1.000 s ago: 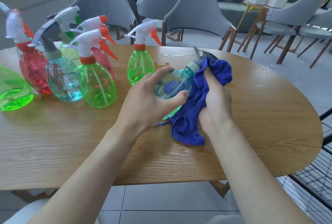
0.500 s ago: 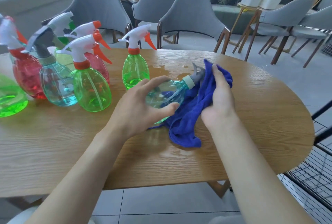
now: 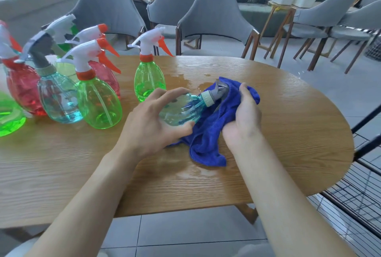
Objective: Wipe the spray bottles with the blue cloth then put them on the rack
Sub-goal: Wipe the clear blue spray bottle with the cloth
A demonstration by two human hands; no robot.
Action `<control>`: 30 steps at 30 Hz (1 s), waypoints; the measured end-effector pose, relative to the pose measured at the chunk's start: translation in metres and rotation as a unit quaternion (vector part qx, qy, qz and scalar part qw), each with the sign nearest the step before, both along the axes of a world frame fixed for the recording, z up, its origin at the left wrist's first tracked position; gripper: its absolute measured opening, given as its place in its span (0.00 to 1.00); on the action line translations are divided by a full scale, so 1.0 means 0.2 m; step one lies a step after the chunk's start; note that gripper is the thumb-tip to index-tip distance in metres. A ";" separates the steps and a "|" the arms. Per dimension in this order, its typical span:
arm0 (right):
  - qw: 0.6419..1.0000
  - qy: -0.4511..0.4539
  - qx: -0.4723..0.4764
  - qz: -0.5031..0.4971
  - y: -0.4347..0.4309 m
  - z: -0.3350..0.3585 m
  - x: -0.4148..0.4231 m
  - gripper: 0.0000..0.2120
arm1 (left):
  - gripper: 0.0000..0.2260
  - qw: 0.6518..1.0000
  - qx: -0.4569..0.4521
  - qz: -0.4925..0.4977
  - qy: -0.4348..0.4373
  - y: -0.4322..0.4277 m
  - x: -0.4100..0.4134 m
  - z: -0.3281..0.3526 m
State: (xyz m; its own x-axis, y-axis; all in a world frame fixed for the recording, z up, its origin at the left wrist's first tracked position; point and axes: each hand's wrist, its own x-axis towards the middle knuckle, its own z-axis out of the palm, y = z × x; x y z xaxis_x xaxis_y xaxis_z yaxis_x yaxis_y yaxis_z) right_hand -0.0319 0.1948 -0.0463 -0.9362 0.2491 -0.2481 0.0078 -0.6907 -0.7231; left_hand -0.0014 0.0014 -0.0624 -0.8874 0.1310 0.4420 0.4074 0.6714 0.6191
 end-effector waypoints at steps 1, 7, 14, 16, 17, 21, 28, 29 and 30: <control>1.000 0.011 -0.008 0.023 -0.01 0.00 0.01 0.16 | 0.30 1.000 0.009 0.003 -0.002 0.00 0.00 0.00; 0.999 0.007 -0.028 0.037 0.00 0.01 0.00 0.16 | 0.30 1.000 0.016 0.017 0.001 0.00 0.00 0.01; 0.998 0.025 -0.049 0.044 -0.02 -0.01 0.01 0.23 | 0.28 0.998 0.067 0.011 -0.019 -0.02 0.00 -0.01; 0.995 0.053 -0.047 0.064 -0.02 0.01 0.02 0.24 | 0.27 0.996 0.086 0.013 -0.026 -0.02 -0.01 0.00; 0.995 0.060 -0.048 0.068 -0.02 0.02 0.03 0.24 | 0.27 0.995 0.090 0.013 -0.028 -0.02 -0.01 0.00; 0.997 0.062 -0.018 0.045 -0.04 0.03 0.04 0.23 | 0.25 0.991 0.118 0.008 -0.062 -0.01 0.00 0.02; 0.992 0.092 0.084 -0.015 -0.04 0.05 0.02 0.07 | 0.19 0.966 0.219 -0.005 -0.137 0.00 0.00 0.05; 0.991 0.095 0.095 -0.017 -0.04 0.04 0.02 0.06 | 0.19 0.963 0.227 -0.004 -0.142 0.01 0.00 0.05; 0.989 0.096 0.106 -0.022 -0.04 0.03 0.02 0.07 | 0.18 0.961 0.233 -0.005 -0.147 0.01 0.00 0.06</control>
State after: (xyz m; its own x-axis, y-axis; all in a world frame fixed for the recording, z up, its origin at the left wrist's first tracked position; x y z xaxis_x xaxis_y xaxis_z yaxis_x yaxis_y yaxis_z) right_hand -0.0283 0.1869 -0.0397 -0.9482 0.3177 -0.0042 -0.1704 -0.5196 -0.8372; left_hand -0.0005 0.0043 -0.0507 -0.9826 -0.0113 0.1852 0.1740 0.2908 0.9408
